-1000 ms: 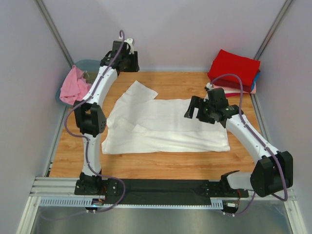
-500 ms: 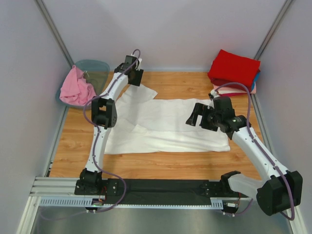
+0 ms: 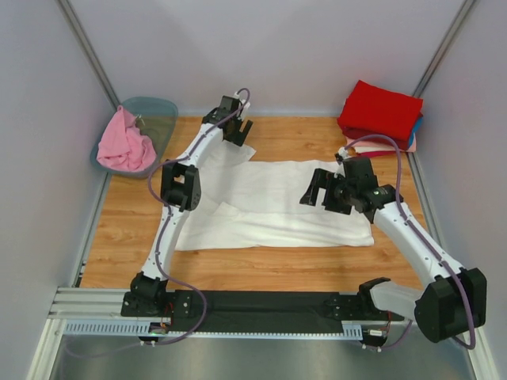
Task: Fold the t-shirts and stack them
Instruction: Fold the tshirt
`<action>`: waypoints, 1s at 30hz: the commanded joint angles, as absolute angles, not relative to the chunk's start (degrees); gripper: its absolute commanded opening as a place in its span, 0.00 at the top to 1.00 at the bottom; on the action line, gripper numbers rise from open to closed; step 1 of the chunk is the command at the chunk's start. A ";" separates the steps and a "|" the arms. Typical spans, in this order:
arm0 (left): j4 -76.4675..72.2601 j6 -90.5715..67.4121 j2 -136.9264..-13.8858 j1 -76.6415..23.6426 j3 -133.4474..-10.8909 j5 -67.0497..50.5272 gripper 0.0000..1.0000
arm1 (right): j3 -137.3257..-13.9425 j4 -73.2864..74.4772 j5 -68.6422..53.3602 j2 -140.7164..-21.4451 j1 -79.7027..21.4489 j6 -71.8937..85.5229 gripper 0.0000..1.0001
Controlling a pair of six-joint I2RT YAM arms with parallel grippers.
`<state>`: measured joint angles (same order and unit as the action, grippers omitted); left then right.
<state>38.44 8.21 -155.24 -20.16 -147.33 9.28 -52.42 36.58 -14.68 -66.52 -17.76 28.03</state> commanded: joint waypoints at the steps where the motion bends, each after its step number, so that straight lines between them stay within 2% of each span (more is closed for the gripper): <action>1: 42.35 3.78 -154.85 -17.23 -150.63 1.77 0.04 | -52.56 35.07 -16.00 -67.67 -17.67 27.68 0.02; 4: 43.76 3.34 -156.00 -17.23 -151.78 0.53 0.09 | -52.82 34.37 -16.69 -69.34 -17.67 27.86 0.02; 5: 43.60 2.99 -155.83 -17.23 -151.53 0.53 0.16 | -53.00 34.19 -16.87 -69.61 -17.67 27.95 0.02; 14: 44.91 4.74 -156.00 -16.96 -151.35 -5.88 0.59 | -53.79 32.96 -17.49 -72.25 -17.67 28.30 0.02; 17: 46.31 5.18 -156.27 -16.96 -151.52 -7.56 0.68 | -53.61 32.96 -17.14 -72.42 -17.58 28.30 0.02; 21: 48.51 5.19 -156.53 -17.40 -151.43 -8.62 0.74 | -53.61 33.66 -16.44 -71.81 -17.67 28.21 0.02; 23: 48.43 5.10 -156.45 -17.58 -151.26 -7.65 0.87 | -53.88 34.19 -16.35 -71.37 -17.67 28.04 0.02; 26: 48.52 4.66 -156.36 -17.49 -151.08 -6.86 1.00 | -54.14 34.63 -16.17 -70.93 -17.67 27.86 0.02; 30: 47.47 4.31 -155.13 -17.49 -148.12 -6.33 1.00 | -54.32 34.81 -15.73 -70.40 -17.67 27.95 0.02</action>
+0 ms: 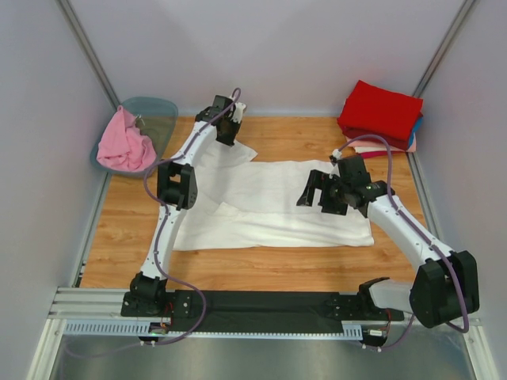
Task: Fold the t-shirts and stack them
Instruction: Fold the tshirt
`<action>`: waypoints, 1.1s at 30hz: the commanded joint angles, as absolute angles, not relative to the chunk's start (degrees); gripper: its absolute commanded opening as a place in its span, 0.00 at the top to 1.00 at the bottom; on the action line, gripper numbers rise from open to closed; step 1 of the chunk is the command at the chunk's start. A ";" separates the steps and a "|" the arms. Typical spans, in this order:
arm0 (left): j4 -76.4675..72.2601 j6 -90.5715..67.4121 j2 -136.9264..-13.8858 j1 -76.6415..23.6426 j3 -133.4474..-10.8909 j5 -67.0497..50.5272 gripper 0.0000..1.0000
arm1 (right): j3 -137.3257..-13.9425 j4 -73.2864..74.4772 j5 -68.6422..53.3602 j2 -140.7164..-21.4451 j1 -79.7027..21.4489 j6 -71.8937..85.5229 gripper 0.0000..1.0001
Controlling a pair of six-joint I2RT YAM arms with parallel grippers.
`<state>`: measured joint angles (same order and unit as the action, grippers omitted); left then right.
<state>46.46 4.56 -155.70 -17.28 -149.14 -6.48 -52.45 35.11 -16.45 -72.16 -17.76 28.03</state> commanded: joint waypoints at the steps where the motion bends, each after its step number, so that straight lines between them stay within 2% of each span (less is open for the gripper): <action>1: 46.59 4.13 -153.13 -17.49 -146.44 -6.50 1.00 | -54.40 34.80 -15.65 -70.31 -17.58 28.12 0.02; 6: 40.97 0.36 -142.93 -17.32 -135.73 -1.68 1.00 | -54.23 34.89 -15.64 -69.61 -17.58 28.48 0.02; 7: 40.00 0.26 -140.74 -17.23 -135.27 -2.37 0.75 | -54.23 34.81 -15.73 -69.52 -17.67 28.48 0.02; 9: 38.06 0.35 -140.88 -16.96 -136.22 -3.95 0.32 | -54.23 34.46 -16.08 -69.70 -17.67 28.74 0.02; 10: 39.36 0.26 -142.02 -16.88 -137.88 -3.87 0.06 | -54.23 34.54 -16.17 -69.70 -17.67 28.74 0.02; 11: 40.51 0.35 -143.42 -16.88 -140.08 -3.87 0.00 | -54.23 34.37 -16.26 -69.61 -17.67 28.91 0.02; 14: 42.54 -3.42 -149.40 -16.79 -146.51 -4.04 0.00 | -54.49 34.45 -16.52 -69.61 -17.75 28.83 0.02; 19: 32.62 -10.36 -149.06 -15.91 -137.65 -6.51 0.01 | -54.76 34.80 -16.70 -70.05 -17.58 28.04 0.02; 23: 40.76 -12.74 -155.29 -15.73 -150.51 -6.50 0.01 | -54.67 35.16 -16.96 -70.75 -17.67 27.77 0.02; 28: 45.59 -17.83 -157.58 -15.47 -148.53 -15.37 0.02 | -55.90 35.59 -17.40 -70.93 -17.58 27.42 0.02; 30: 49.46 -19.76 -159.08 -15.73 -150.12 -20.10 0.12 | -56.42 36.03 -17.40 -71.28 -17.58 27.16 0.02; 31: 51.05 -19.78 -158.65 -15.99 -149.25 -20.04 0.32 | -56.69 36.12 -17.40 -71.28 -17.67 27.16 0.02; 32: 51.15 -19.25 -158.03 -16.61 -146.54 -19.60 0.45 | -56.78 36.21 -17.49 -71.45 -17.58 27.07 0.02; 33: 51.67 -17.59 -156.72 -17.66 -145.30 -18.03 0.51 | -56.86 36.30 -17.58 -71.46 -17.58 26.98 0.02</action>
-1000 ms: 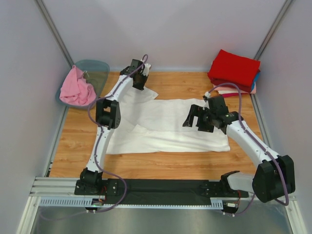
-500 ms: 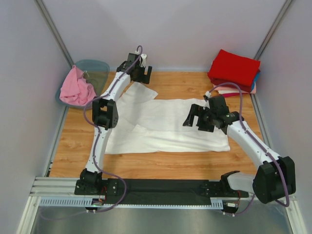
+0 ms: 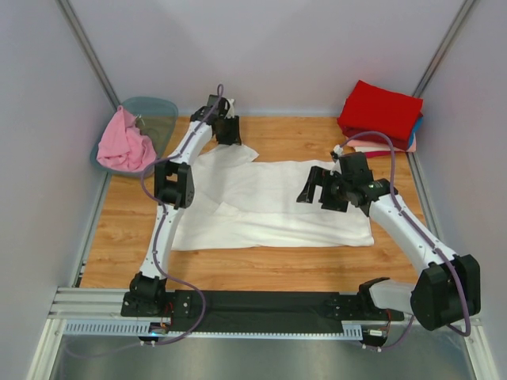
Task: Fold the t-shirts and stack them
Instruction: Fold the tshirt
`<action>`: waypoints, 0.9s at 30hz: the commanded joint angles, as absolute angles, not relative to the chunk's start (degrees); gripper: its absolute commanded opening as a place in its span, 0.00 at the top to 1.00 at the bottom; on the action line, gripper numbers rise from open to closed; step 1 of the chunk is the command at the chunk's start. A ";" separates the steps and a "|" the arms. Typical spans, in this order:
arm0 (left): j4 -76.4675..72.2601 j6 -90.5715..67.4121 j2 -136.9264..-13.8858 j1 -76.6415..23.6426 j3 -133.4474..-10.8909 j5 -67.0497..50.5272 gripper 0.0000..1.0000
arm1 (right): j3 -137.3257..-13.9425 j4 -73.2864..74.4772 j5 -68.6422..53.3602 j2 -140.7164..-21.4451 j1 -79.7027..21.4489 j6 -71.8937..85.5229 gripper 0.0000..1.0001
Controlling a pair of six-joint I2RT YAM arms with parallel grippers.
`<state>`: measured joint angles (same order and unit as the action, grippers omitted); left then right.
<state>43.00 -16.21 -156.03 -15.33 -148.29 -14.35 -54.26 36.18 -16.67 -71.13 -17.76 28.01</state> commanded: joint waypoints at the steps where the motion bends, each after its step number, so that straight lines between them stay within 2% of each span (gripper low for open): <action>1: 51.94 -16.80 -156.01 -18.19 -144.24 -16.89 0.55 | -56.87 36.12 -17.67 -71.46 -17.58 26.98 0.02; 3: 53.34 -15.91 -155.48 -18.81 -143.70 -14.87 0.59 | -56.78 35.95 -18.01 -71.54 -17.58 27.07 0.02; 6: 54.40 -15.56 -154.87 -18.81 -142.65 -11.97 0.76 | -56.25 35.33 -18.72 -71.19 -17.58 27.60 0.02; 7: 53.36 -15.38 -154.60 -18.81 -142.12 -11.43 0.88 | -55.90 35.07 -18.63 -71.19 -17.58 27.60 0.02; 9: 52.47 -15.21 -154.07 -18.81 -140.98 -9.16 1.00 | -55.46 34.54 -18.46 -71.10 -17.58 27.60 0.02; 13: 51.06 -14.07 -152.93 -18.81 -141.33 -5.28 1.00 | -56.25 33.32 -16.44 -73.03 -17.49 27.51 0.02; 18: 43.53 -13.09 -140.73 -18.46 -130.54 2.44 1.00 | -60.63 30.95 -7.13 -78.12 -12.42 29.70 0.04; 27: 42.54 -16.43 -133.95 -18.28 -127.36 -0.96 1.00 | -78.74 31.20 2.55 -103.96 -1.59 28.92 0.20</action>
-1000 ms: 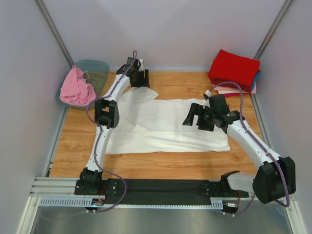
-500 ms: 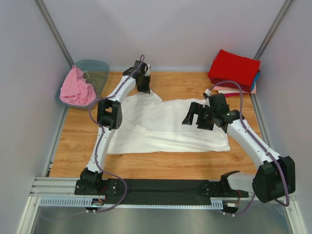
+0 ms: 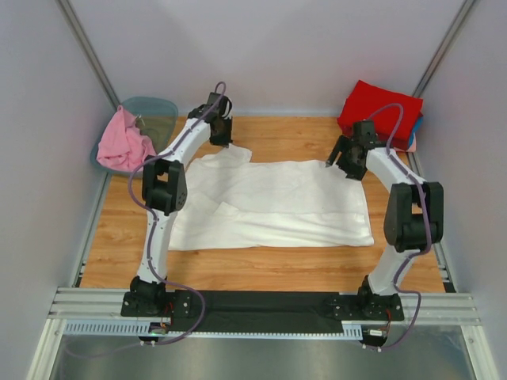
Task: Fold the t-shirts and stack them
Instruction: Fold the tshirt
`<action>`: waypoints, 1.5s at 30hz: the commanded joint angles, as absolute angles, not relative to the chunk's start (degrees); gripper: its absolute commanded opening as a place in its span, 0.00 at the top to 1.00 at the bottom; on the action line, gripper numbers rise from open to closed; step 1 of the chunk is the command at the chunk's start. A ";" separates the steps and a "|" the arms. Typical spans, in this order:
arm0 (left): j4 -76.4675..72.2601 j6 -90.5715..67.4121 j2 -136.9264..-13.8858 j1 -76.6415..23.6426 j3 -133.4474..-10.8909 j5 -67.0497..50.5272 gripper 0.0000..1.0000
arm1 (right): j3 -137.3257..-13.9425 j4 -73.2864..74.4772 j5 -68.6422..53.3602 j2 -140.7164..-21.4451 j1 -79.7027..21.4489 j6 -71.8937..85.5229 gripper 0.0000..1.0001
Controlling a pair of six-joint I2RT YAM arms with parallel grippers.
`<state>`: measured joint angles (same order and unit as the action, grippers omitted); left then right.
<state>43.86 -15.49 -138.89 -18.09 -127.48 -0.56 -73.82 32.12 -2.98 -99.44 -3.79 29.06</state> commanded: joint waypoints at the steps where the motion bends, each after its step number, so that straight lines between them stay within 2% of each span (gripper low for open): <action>1: 42.19 -16.96 -133.60 -18.28 -125.87 -1.31 1.00 | -82.32 31.46 3.07 -107.89 -1.06 29.00 0.21; 7: 40.43 -16.96 -130.35 -18.54 -121.04 -3.08 1.00 | -92.89 33.58 3.95 -119.25 1.93 28.48 0.25; 18: 38.15 -16.17 -126.48 -19.07 -115.49 -4.04 1.00 | -106.15 38.49 8.79 -130.33 2.20 26.11 0.26; 21: 38.06 -16.08 -125.69 -19.16 -114.70 -4.39 1.00 | -108.80 42.27 8.79 -132.62 2.20 25.32 0.32; 23: 37.88 -16.26 -125.16 -19.25 -114.08 -4.66 1.00 | -109.34 43.33 7.74 -133.85 2.20 24.88 0.41; 24: 37.71 -16.26 -124.90 -19.34 -113.56 -4.83 1.00 | -109.34 43.59 7.21 -134.29 2.20 24.79 0.51; 26: 37.53 -16.26 -124.54 -19.34 -113.12 -5.01 1.00 | -109.25 44.03 6.07 -134.73 2.29 24.61 0.63; 27: 37.36 -16.26 -124.37 -19.34 -112.68 -4.92 1.00 | -109.16 44.21 5.80 -134.74 2.20 24.61 0.75; 29: 37.18 -16.00 -124.36 -19.34 -112.50 -4.66 1.00 | -108.81 44.21 5.45 -134.74 2.29 24.35 0.87; 30: 37.09 -15.82 -124.45 -19.34 -112.67 -4.57 1.00 | -108.81 44.21 5.28 -134.82 2.20 24.26 0.98; 37: 43.50 -11.87 -128.06 -19.25 -123.30 -0.80 1.00 | -110.74 46.32 5.62 -133.07 2.02 23.64 0.99; 45: 44.38 -9.49 -120.69 -19.34 -120.42 1.76 1.00 | -106.80 45.44 5.01 -123.93 1.93 23.55 1.00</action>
<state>42.87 -11.53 -127.22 -19.09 -121.54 -0.14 -107.94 44.69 5.67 -130.10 2.17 24.32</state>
